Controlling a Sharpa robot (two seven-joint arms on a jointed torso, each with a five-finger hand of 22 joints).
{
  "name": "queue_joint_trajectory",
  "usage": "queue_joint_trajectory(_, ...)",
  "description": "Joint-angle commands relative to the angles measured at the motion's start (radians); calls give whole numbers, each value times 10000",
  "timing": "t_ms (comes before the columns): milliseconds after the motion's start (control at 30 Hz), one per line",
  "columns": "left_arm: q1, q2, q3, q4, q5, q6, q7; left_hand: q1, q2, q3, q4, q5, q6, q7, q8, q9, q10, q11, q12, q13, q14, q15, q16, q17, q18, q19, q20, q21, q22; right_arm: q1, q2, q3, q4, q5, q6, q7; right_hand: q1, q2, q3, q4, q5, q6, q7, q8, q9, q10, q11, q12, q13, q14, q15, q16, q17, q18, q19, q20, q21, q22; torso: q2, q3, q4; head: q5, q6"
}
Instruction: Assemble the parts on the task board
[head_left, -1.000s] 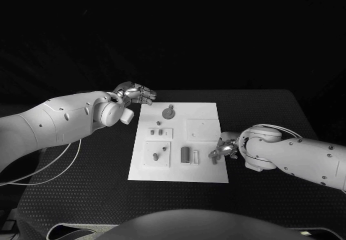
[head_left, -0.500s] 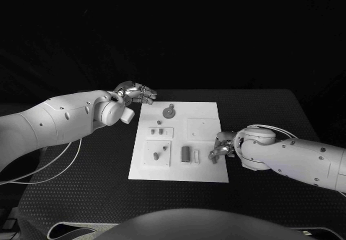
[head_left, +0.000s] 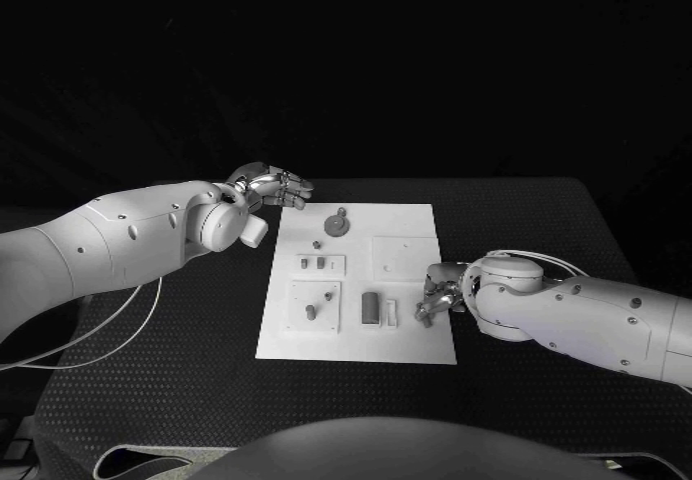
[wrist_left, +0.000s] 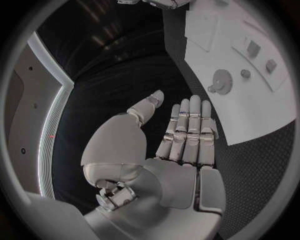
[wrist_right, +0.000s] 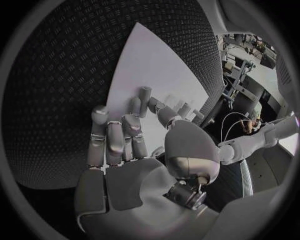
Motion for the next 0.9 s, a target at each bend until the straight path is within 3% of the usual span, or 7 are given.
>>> queue_joint_trajectory(33, 18, 2, 6, 31, 49, 108, 57, -100, -22, -5, 46, 21, -56, 8, 52, -16, -3, 20, -9, -15, 57, 46, -54, 16, -75, -43, 39, -56, -14, -253, 27, -191, -79, -370, 396, -174, 139, 153, -89, -14, 56, -82, 45, -124, -505, -120, -30, -92, -55, -30, -33, -9, -28, 167, -19, 54, 27, 167, 0, -2, 2, -12, 14)
queue_joint_trajectory(200, 20, 4, 6, 37, 49, 113, 59, -105, -19, -6, 52, 21, -56, 9, 52, -17, -2, 20, -9, -15, 59, 46, -56, 18, -75, -42, 40, -56, -14, -257, 56, -193, -11, -208, 298, -75, -101, 194, -133, 67, 70, -124, 77, -185, -558, -386, 0, -338, -311, -171, -14, -31, -215, 167, -46, 98, -24, 142, 0, -2, 5, -20, 18)
queue_joint_trajectory(300, 20, 9, 6, 38, 49, 104, 63, -110, -17, -6, 57, 21, -56, 9, 53, -17, -1, 20, -9, -16, 61, 45, -58, 21, -75, -42, 40, -55, -14, -258, 63, -193, 11, 275, 119, 105, -342, 398, -118, 169, 75, -156, 105, -268, -656, -411, 24, -427, -374, -309, -6, -53, -395, 167, -77, 120, -67, 132, 0, 0, 4, -21, 23)
queue_joint_trajectory(400, 21, 0, 6, 35, 49, 102, 62, -112, -16, -7, 60, 21, -57, 9, 53, -18, -1, 20, -9, -16, 62, 45, -59, 23, -75, -42, 40, -55, -14, -259, 58, -191, -33, 1222, -335, 403, -347, 905, -30, -12, 71, -114, 104, -326, -776, -367, 20, -466, -425, -307, -11, -60, -414, 167, -87, 113, -70, 148, -3, -3, 10, -17, 29)
queue_joint_trajectory(500, 21, -11, 6, 38, 49, 100, 63, -113, -15, -7, 63, 21, -57, 10, 53, -19, -1, 20, -9, -17, 63, 45, -60, 25, -75, -42, 39, -55, -14, -259, 52, -189, -57, 1900, -715, 559, -147, 1246, 86, -76, 80, -104, 97, -345, -822, -357, 15, -474, -438, -344, -22, -62, -472, 167, -115, 90, -69, 163, -2, -2, 8, -10, 32)
queue_joint_trajectory(767, 21, -19, 6, 30, 49, 95, 65, -114, -15, -6, 66, 22, -59, 9, 53, -20, -2, 20, -11, -18, 66, 43, -64, 31, -75, -43, 38, -55, -14, -256, -136, -173, 167, 3006, -1994, 839, 45, 1219, 345, -55, 95, -19, 84, -340, -889, -321, 2, -468, -454, -273, -38, -72, -412, 167, -100, 92, -59, 164, -1, 0, 8, 10, 28)
queue_joint_trajectory(900, 21, -22, 6, 31, 48, 101, 66, -113, -16, -6, 67, 23, -60, 9, 53, -21, -3, 20, -11, -19, 67, 43, -65, 34, -75, -43, 37, -55, -14, -242, -273, -94, 346, 3554, -2543, 899, 40, 1189, 374, -56, 90, 8, 77, -332, -898, -304, -4, -459, -453, -243, -43, -71, -390, 167, -81, 93, -52, 163, 0, 0, 1, 22, 27)
